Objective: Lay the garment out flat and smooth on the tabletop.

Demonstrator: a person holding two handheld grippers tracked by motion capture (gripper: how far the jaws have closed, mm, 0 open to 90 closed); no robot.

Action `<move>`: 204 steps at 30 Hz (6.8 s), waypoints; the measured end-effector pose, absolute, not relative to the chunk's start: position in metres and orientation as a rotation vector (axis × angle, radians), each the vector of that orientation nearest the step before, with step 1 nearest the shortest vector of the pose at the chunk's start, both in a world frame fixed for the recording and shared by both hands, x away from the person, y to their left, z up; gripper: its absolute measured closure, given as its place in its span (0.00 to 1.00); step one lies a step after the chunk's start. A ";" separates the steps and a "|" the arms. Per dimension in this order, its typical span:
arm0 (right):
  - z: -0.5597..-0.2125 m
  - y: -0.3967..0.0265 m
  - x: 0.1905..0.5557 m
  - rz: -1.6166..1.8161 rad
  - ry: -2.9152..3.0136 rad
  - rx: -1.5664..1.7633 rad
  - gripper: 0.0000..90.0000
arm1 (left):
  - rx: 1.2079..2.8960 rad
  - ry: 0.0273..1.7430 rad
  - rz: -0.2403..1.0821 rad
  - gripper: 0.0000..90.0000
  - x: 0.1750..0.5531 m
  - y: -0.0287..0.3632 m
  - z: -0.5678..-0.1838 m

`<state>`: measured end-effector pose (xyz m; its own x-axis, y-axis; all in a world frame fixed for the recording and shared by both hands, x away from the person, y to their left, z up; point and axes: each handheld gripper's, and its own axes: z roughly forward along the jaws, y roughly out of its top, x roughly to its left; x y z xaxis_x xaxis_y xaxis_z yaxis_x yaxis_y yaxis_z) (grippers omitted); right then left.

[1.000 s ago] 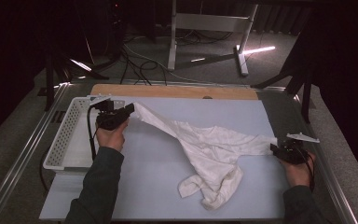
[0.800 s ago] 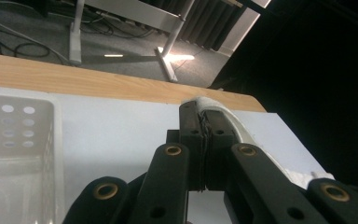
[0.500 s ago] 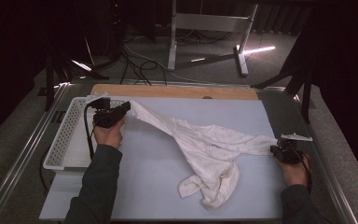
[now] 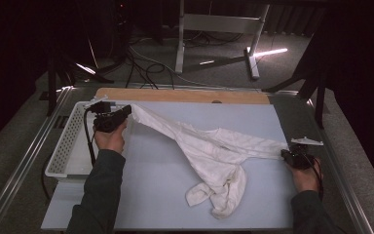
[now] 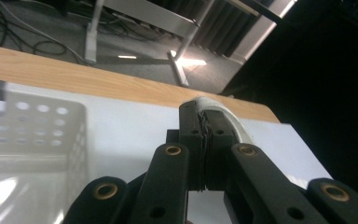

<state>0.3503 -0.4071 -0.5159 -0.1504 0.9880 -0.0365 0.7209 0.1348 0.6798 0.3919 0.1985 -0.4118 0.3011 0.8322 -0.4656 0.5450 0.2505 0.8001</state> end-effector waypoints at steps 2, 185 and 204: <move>-0.515 -0.409 0.352 0.710 1.931 1.631 0.97 | 1.428 1.358 0.310 0.99 0.391 0.194 -0.412; -0.480 -0.239 0.277 1.094 2.318 0.986 0.68 | 1.924 1.074 0.137 0.77 0.302 0.045 -0.490; -0.479 -0.241 0.278 1.128 2.302 1.017 0.56 | 1.960 0.935 0.144 0.53 0.282 -0.013 -0.482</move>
<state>0.2776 -0.2408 -0.4791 -0.6653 0.7462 -0.0217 0.4403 0.4157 0.7958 0.2823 -0.0130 -0.4824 0.7034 0.6617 -0.2596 0.5530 -0.2799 0.7848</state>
